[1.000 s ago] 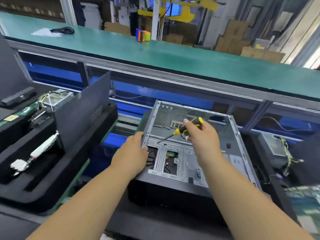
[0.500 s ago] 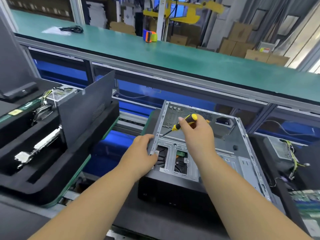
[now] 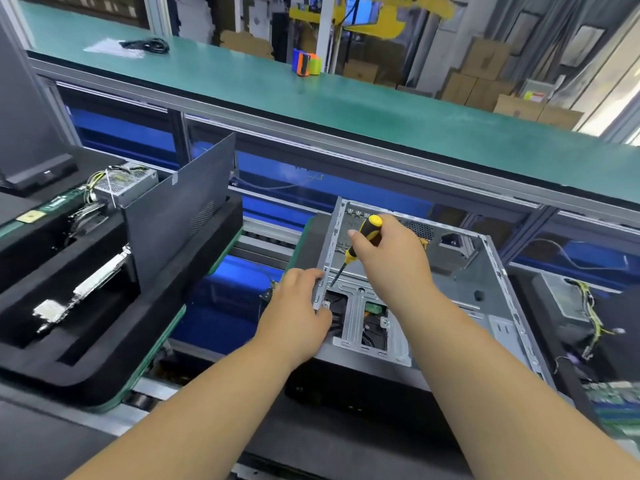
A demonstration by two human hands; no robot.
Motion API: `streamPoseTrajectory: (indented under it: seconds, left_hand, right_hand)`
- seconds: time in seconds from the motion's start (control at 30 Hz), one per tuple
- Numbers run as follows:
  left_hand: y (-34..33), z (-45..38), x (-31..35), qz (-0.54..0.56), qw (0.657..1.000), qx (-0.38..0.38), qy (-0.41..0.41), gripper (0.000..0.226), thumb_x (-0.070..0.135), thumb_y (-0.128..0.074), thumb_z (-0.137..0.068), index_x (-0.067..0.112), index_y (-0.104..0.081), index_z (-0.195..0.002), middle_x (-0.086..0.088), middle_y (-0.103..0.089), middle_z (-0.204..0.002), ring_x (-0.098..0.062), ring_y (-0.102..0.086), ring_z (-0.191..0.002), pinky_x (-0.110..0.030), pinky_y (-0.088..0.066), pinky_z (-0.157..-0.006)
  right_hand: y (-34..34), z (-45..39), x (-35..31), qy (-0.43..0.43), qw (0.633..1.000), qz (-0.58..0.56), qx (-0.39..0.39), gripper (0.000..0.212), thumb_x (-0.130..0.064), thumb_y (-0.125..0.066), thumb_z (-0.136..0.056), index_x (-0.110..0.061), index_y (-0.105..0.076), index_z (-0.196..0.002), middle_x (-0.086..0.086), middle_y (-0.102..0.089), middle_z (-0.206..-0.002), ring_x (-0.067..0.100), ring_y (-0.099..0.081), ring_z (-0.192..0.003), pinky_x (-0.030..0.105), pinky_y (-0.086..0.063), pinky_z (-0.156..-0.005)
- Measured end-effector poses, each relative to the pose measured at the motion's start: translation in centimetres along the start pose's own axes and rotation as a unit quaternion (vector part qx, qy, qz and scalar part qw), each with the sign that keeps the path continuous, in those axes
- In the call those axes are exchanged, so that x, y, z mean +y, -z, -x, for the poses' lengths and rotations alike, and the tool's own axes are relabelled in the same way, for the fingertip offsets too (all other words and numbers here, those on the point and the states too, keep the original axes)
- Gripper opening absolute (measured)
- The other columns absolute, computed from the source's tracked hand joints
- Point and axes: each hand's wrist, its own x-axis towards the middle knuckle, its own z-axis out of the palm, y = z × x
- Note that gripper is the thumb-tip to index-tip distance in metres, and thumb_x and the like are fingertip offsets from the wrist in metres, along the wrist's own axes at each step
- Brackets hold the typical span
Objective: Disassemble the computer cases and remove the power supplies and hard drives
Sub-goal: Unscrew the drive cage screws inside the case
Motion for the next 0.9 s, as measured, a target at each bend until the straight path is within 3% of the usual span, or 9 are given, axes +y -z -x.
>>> streamPoseTrajectory:
  seconds: [0.17,0.4,0.53,0.67,0.77,0.9]
  left_hand:
    - [0.1,0.1,0.0,0.000,1.000,0.002,0.002,0.057,0.027,-0.057,-0.090,0.034,-0.037,-0.143,0.014,-0.034,-0.140,-0.014,-0.043,-0.125,-0.042,-0.048,-0.096]
    - [0.1,0.1,0.0,0.008,1.000,0.013,-0.014,0.055,0.024,-0.058,-0.091,0.030,-0.039,-0.143,0.012,-0.036,-0.140,-0.013,-0.041,-0.126,-0.035,-0.046,-0.098]
    - [0.1,-0.1,-0.4,0.015,1.000,0.005,-0.022,0.055,0.024,-0.059,-0.089,0.032,-0.040,-0.141,0.013,-0.037,-0.136,-0.011,-0.043,-0.123,-0.035,-0.047,-0.097]
    - [0.3,-1.8,-0.8,0.033,0.999,-0.010,-0.005,0.044,0.033,-0.069,-0.083,0.037,-0.050,-0.123,0.014,-0.042,-0.121,-0.010,-0.050,-0.110,-0.035,-0.049,-0.091]
    - [0.1,-3.6,-0.4,0.010,1.000,-0.010,-0.002,0.040,0.036,-0.075,-0.078,0.040,-0.054,-0.112,0.015,-0.041,-0.115,-0.010,-0.044,-0.113,-0.034,-0.048,-0.092]
    - [-0.6,-5.5,0.4,-0.034,0.999,0.007,-0.023,0.033,0.032,-0.075,-0.078,0.038,-0.052,-0.100,0.020,-0.036,-0.105,-0.011,-0.043,-0.108,-0.027,-0.046,-0.081]
  right_hand:
    - [0.0,-0.1,-0.7,0.002,1.000,0.000,0.011,0.030,-0.042,-0.056,-0.096,-0.028,-0.041,-0.074,-0.005,-0.056,-0.076,0.011,-0.049,-0.066,0.029,-0.029,-0.053]
    - [0.2,-0.3,-1.3,-0.019,0.999,0.019,-0.030,0.030,-0.040,-0.056,-0.097,-0.022,-0.044,-0.077,0.000,-0.063,-0.080,0.020,-0.053,-0.069,0.032,-0.034,-0.055]
    - [0.6,-0.3,-1.1,-0.008,0.998,-0.010,-0.059,0.027,-0.037,-0.057,-0.097,-0.016,-0.051,-0.082,-0.004,-0.059,-0.072,0.013,-0.049,-0.062,0.030,-0.032,-0.053]
    - [1.0,-1.2,-0.6,0.012,0.994,-0.010,-0.106,0.026,-0.036,-0.058,-0.097,-0.015,-0.053,-0.082,-0.005,-0.059,-0.070,0.012,-0.048,-0.059,0.030,-0.033,-0.053]
    - [1.2,-2.6,-0.6,0.012,0.990,-0.018,-0.141,0.029,-0.036,-0.062,-0.095,-0.017,-0.050,-0.076,-0.002,-0.056,-0.068,0.014,-0.045,-0.059,0.031,-0.034,-0.054]
    - [1.6,-3.9,-0.7,0.043,0.987,-0.020,-0.156,0.028,-0.035,-0.070,-0.088,-0.023,-0.052,-0.070,-0.001,-0.058,-0.071,0.014,-0.049,-0.063,0.031,-0.036,-0.055]
